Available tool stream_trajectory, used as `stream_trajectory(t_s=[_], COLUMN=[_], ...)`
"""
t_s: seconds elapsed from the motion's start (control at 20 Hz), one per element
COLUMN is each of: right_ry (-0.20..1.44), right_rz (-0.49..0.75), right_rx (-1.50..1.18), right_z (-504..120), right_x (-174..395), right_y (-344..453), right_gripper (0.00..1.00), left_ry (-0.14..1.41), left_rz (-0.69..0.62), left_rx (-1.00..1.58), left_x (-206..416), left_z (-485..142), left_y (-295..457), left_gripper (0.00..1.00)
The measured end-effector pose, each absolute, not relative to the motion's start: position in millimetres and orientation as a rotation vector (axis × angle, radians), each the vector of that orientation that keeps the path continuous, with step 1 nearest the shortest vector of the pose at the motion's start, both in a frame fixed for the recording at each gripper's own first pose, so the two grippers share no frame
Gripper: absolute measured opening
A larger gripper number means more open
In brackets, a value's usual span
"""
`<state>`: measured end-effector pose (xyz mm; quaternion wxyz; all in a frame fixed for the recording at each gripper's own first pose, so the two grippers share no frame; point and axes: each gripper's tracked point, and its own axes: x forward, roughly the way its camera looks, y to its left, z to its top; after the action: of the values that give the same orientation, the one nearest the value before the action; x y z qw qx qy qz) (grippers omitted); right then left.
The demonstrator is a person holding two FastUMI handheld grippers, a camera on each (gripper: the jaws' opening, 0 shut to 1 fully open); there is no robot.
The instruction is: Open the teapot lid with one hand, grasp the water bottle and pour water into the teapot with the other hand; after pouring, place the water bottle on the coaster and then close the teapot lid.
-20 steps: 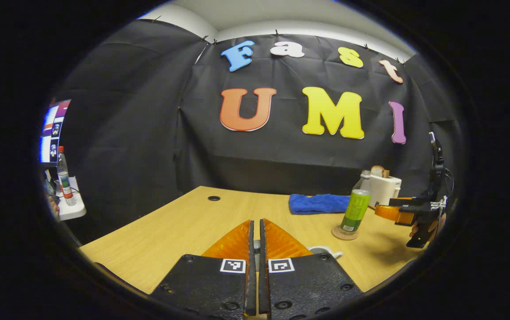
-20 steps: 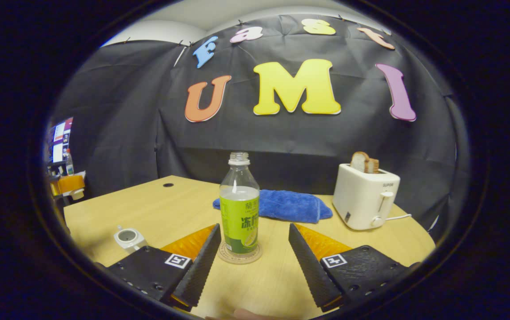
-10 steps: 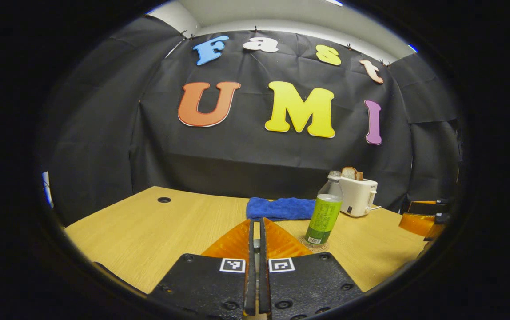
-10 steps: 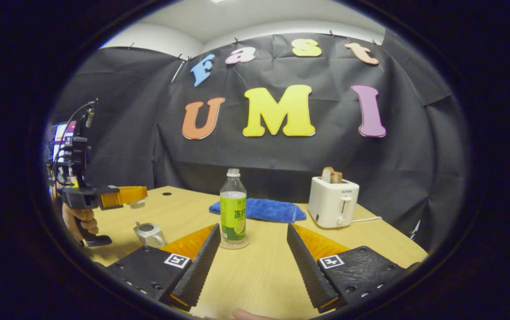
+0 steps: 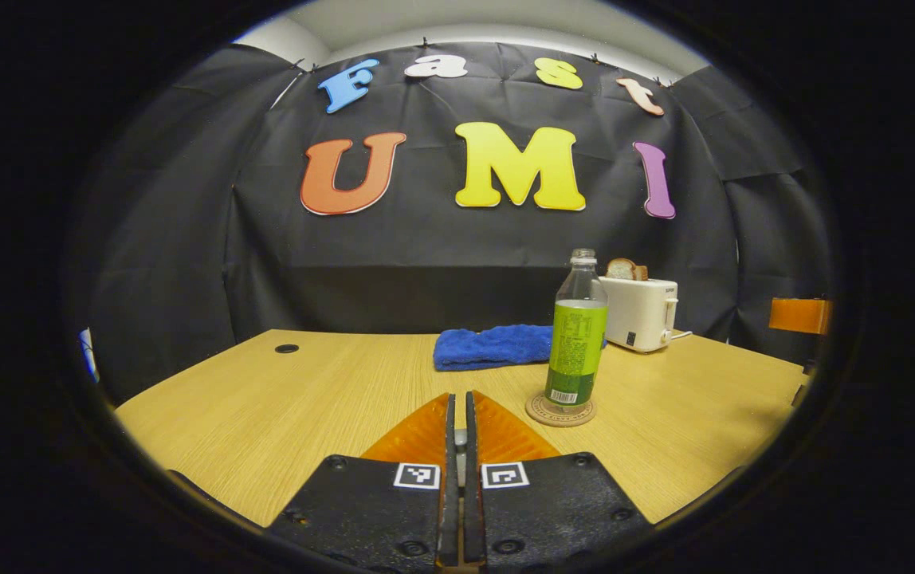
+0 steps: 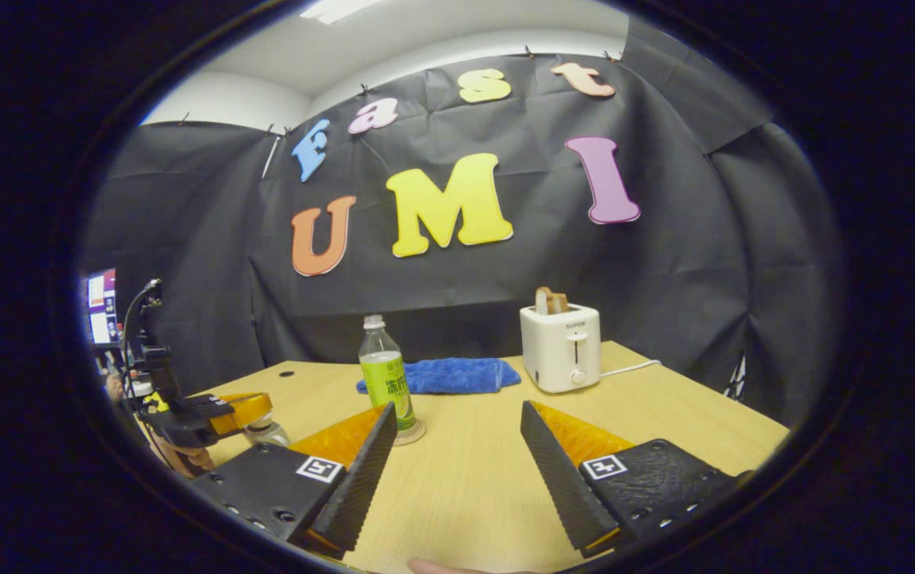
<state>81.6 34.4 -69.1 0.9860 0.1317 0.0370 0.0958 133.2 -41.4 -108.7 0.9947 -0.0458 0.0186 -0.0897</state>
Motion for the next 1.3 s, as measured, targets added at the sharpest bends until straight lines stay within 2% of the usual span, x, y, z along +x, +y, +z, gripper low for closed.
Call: stream_trajectory(t_s=[0.1, 0.15, 0.2, 0.45, 0.55, 0.6, 0.85, 0.9, 1.15, 1.3], right_ry=[0.078, 0.08, 0.08, 0.072, 0.075, 0.074, 0.067, 0.066, 0.05, 0.041], right_rz=[0.177, 0.176, 0.177, 0.182, 0.184, 0.185, 0.186, 0.185, 0.175, 0.171], right_rx=[0.257, 0.258, 0.26, 0.249, 0.243, 0.241, 0.238, 0.237, 0.231, 0.221], right_z=[-70.6, -70.5, -70.8, -69.4, -69.9, -70.2, -65.5, -65.1, -54.4, -47.6], right_x=[83.7, 84.1, 84.7, 83.3, 83.1, 82.3, 79.7, 78.7, 73.4, 67.3], right_y=[28.6, 28.4, 28.9, 27.9, 29.8, 30.0, 29.7, 28.5, 22.9, 21.0], right_gripper=[0.89, 0.89, 0.93, 0.93, 0.93, 0.93, 0.93, 0.93, 0.93, 0.93], left_ry=[0.033, 0.036, 0.037, 0.035, 0.039, 0.039, 0.056, 0.058, 0.057, 0.078], left_rz=[-0.178, -0.173, -0.157, -0.15, -0.157, -0.158, -0.16, -0.155, -0.14, -0.137], left_rx=[-0.096, -0.091, -0.086, -0.083, -0.083, -0.082, -0.081, -0.077, -0.126, -0.152], left_x=[132.6, 132.3, 132.6, 132.8, 132.7, 132.4, 129.2, 128.0, 111.5, 97.0], left_z=[-110.2, -112.1, -113.8, -115.2, -116.9, -116.7, -118.8, -117.2, -93.7, -75.3], left_y=[-40.2, -39.0, -36.0, -36.8, -38.2, -38.4, -39.5, -38.3, -27.9, -19.3], left_gripper=[0.05, 0.02, 0.05, 0.06, 0.11, 0.09, 0.11, 0.15, 0.25, 0.36])
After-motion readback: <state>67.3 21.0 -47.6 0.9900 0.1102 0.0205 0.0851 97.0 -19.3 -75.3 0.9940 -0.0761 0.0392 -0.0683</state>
